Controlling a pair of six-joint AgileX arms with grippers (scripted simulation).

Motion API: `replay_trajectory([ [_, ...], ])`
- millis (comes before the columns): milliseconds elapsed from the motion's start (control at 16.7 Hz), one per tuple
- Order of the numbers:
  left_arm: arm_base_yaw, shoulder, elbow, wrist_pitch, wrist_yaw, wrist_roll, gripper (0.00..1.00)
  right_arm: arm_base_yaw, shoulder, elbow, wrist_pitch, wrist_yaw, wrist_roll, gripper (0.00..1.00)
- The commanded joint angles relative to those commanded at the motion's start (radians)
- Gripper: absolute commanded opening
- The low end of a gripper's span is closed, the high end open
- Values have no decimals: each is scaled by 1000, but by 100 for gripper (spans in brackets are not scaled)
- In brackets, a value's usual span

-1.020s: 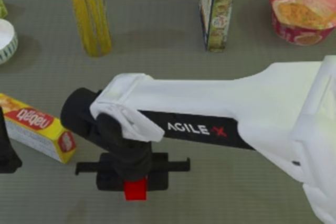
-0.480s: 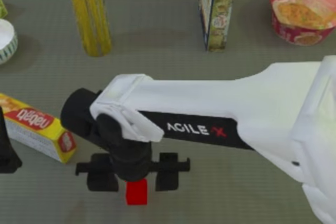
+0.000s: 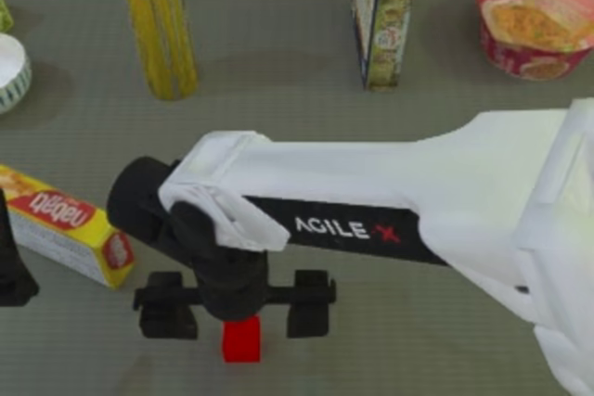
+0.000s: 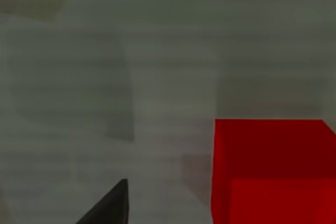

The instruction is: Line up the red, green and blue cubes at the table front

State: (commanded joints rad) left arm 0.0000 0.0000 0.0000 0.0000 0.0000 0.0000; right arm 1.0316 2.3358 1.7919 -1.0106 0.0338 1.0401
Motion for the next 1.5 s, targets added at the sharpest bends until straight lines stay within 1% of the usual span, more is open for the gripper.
replay_trajectory([
  [180,0,0,0,0,0,0,100,1,-4,17,-18,0,1,100],
  [480,0,0,0,0,0,0,100,10,-45,138,-194,-1,5,100],
  [600,0,0,0,0,0,0,100,12,-60,172,-234,-1,3,100],
  [960,-2,9,9,-5,-1,-1,100,2,-69,165,-230,3,-3,100],
  [1080,-12,56,55,-31,-2,-3,100,-22,-120,123,-202,20,-33,100],
  [1200,-31,146,141,-82,-4,-7,100,-63,-212,49,-153,45,-83,100],
  [1320,-59,272,258,-153,-4,-12,100,-121,-347,-54,-87,74,-148,100],
  [1500,-116,538,486,-299,-2,-19,100,-234,-621,-262,36,113,-269,100],
])
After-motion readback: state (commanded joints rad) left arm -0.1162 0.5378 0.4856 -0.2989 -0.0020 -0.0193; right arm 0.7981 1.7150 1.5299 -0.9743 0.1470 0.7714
